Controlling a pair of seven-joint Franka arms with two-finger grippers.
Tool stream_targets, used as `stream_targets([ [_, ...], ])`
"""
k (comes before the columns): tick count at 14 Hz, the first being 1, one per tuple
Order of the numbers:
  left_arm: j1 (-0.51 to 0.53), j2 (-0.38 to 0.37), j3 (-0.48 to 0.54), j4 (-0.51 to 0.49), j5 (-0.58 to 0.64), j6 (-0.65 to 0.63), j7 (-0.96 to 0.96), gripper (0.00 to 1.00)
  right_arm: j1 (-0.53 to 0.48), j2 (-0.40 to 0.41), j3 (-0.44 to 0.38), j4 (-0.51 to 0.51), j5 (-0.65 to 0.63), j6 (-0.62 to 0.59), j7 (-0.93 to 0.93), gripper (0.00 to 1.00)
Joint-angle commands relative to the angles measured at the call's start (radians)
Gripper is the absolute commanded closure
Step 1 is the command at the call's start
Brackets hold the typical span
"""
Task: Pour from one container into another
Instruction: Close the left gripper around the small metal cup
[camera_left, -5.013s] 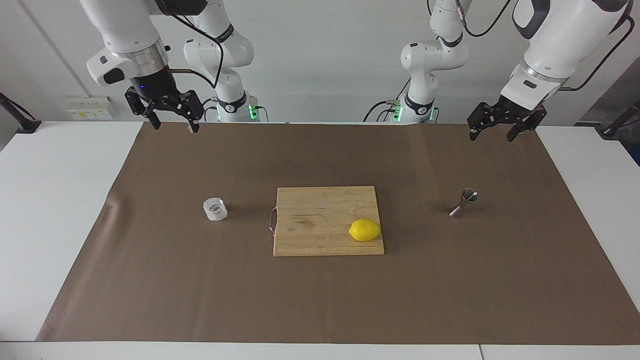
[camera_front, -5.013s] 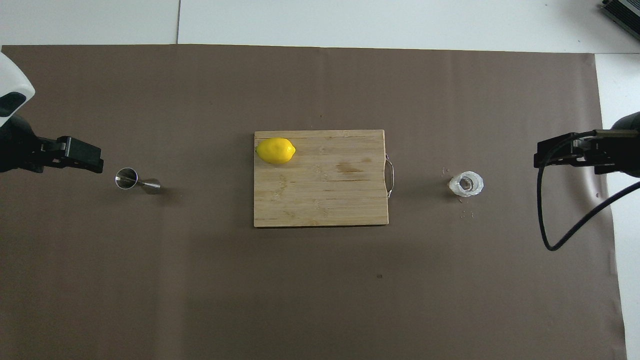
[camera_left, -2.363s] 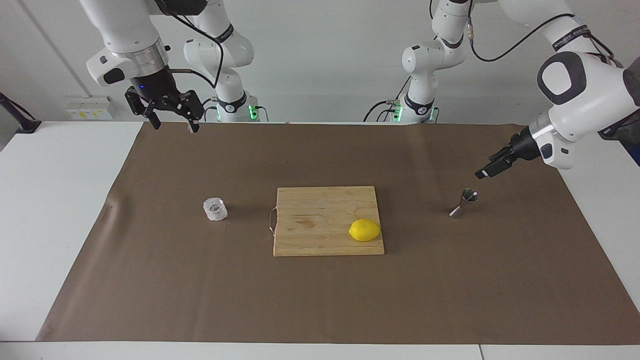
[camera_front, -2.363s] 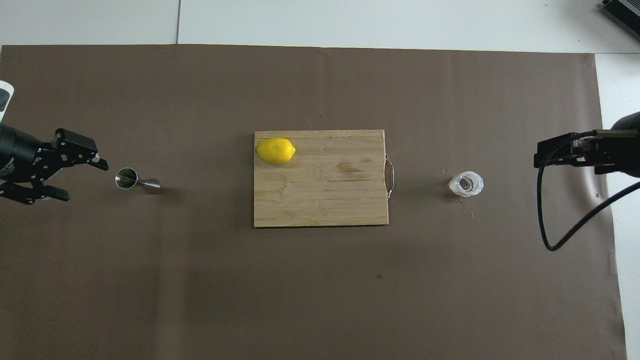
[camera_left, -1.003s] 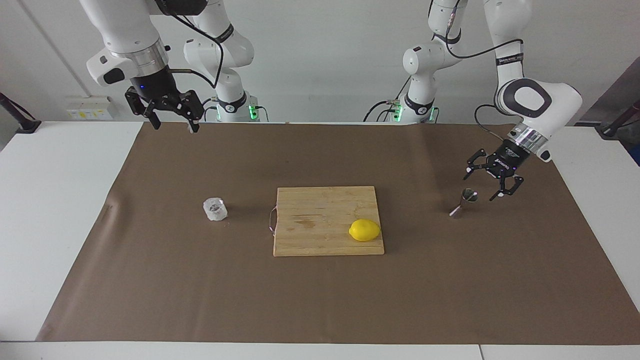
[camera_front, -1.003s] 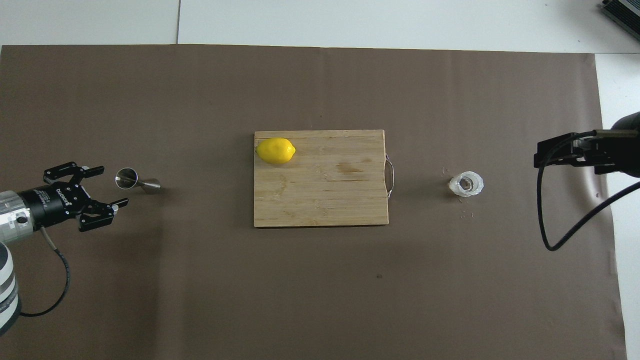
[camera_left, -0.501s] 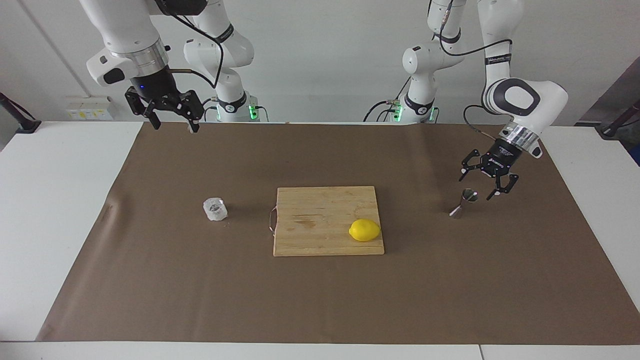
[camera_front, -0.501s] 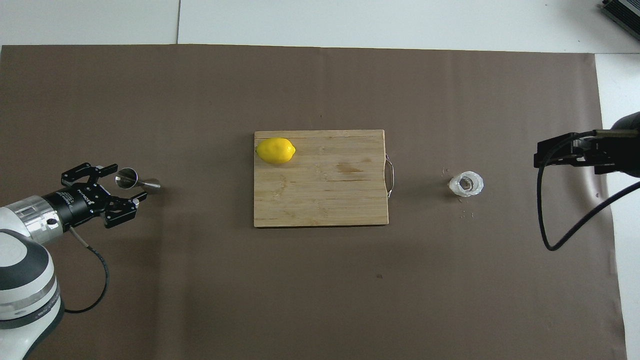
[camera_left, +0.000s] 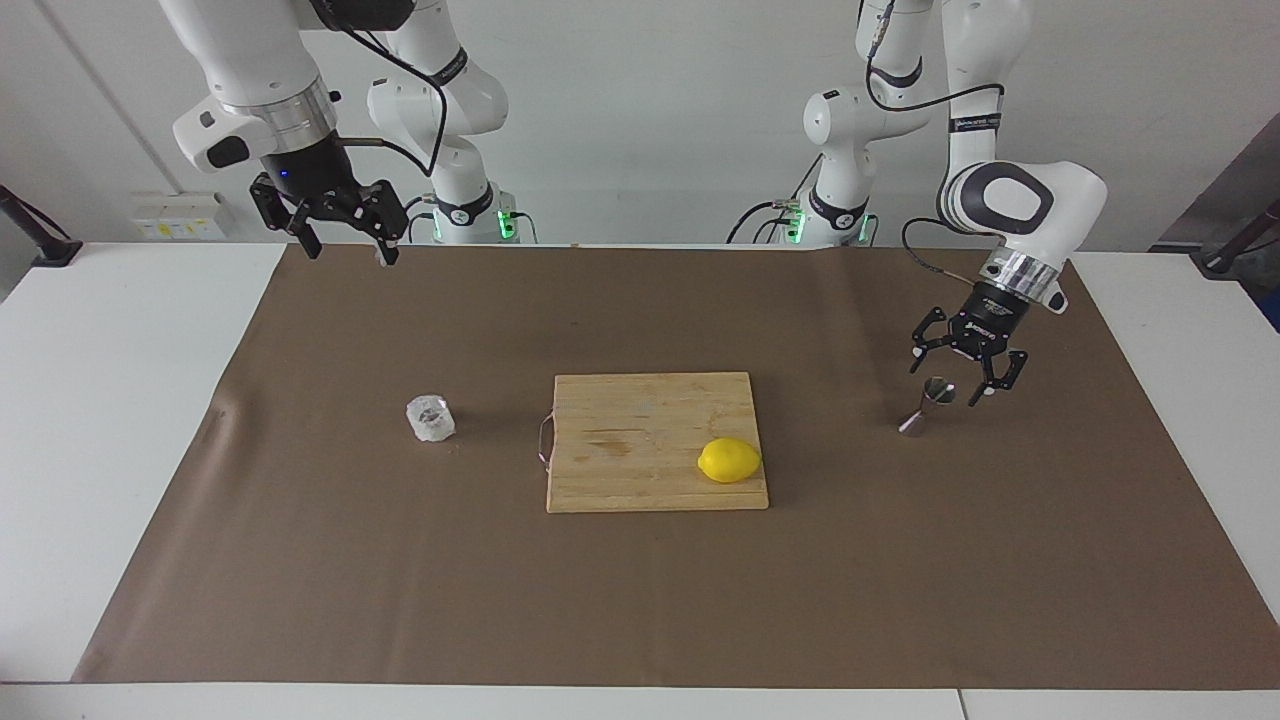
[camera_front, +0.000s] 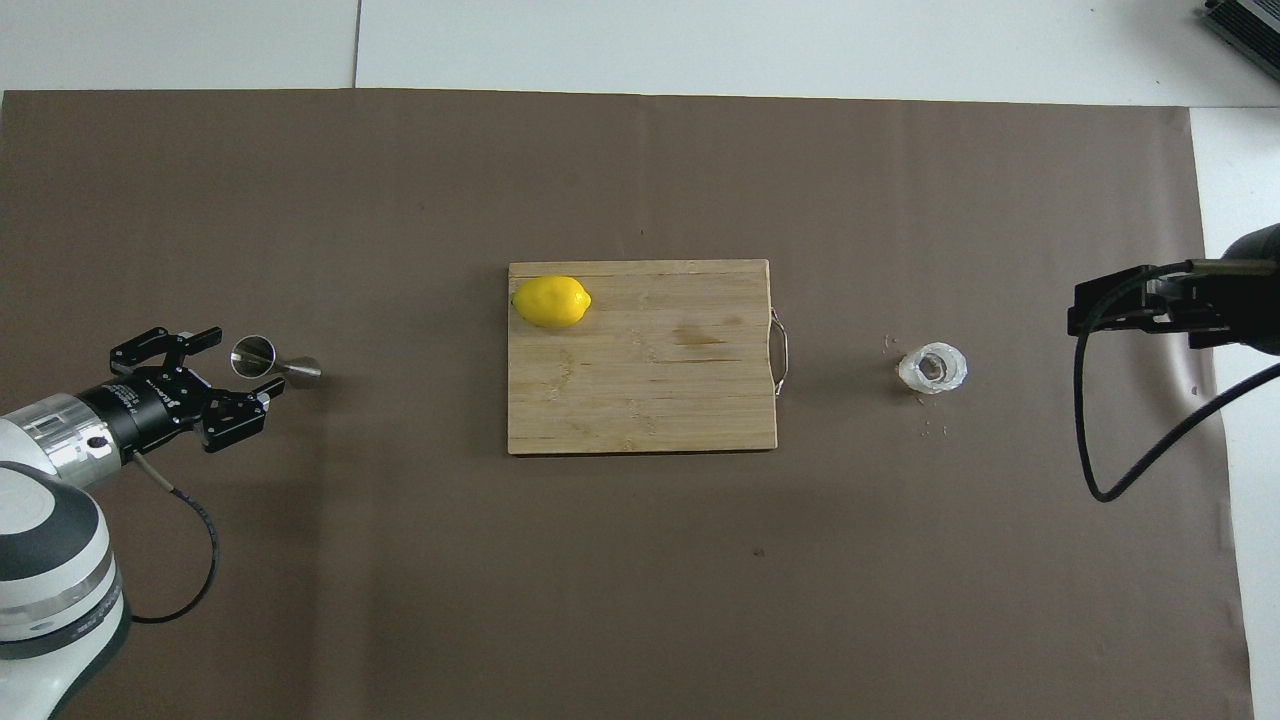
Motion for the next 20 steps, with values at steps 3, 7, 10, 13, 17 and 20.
stream_targets([
  [3,-0.013,-0.012,0.0,-0.019,-0.017,0.034,-0.02,0.0,-0.008,-0.003,0.005,0.006,-0.004,-0.015,-0.005,0.0],
  [7,-0.027,-0.01,0.0,-0.022,-0.017,0.044,-0.043,0.07,-0.008,-0.003,0.005,0.006,-0.004,-0.015,-0.005,0.0],
  [10,-0.027,-0.01,0.0,-0.022,-0.017,0.046,-0.055,0.17,-0.008,-0.003,0.005,0.006,-0.004,-0.015,-0.005,0.0],
  [13,-0.027,-0.01,0.0,-0.022,-0.017,0.052,-0.064,0.24,-0.008,-0.003,0.005,0.006,-0.004,-0.015,-0.005,0.0],
  [17,-0.027,-0.01,0.0,-0.022,-0.017,0.055,-0.064,0.24,-0.008,-0.003,0.005,0.006,-0.004,-0.015,-0.005,0.0],
  [20,-0.033,-0.01,0.0,-0.022,-0.017,0.061,-0.064,0.33,-0.008,-0.003,0.005,0.006,-0.004,-0.014,-0.005,0.0],
])
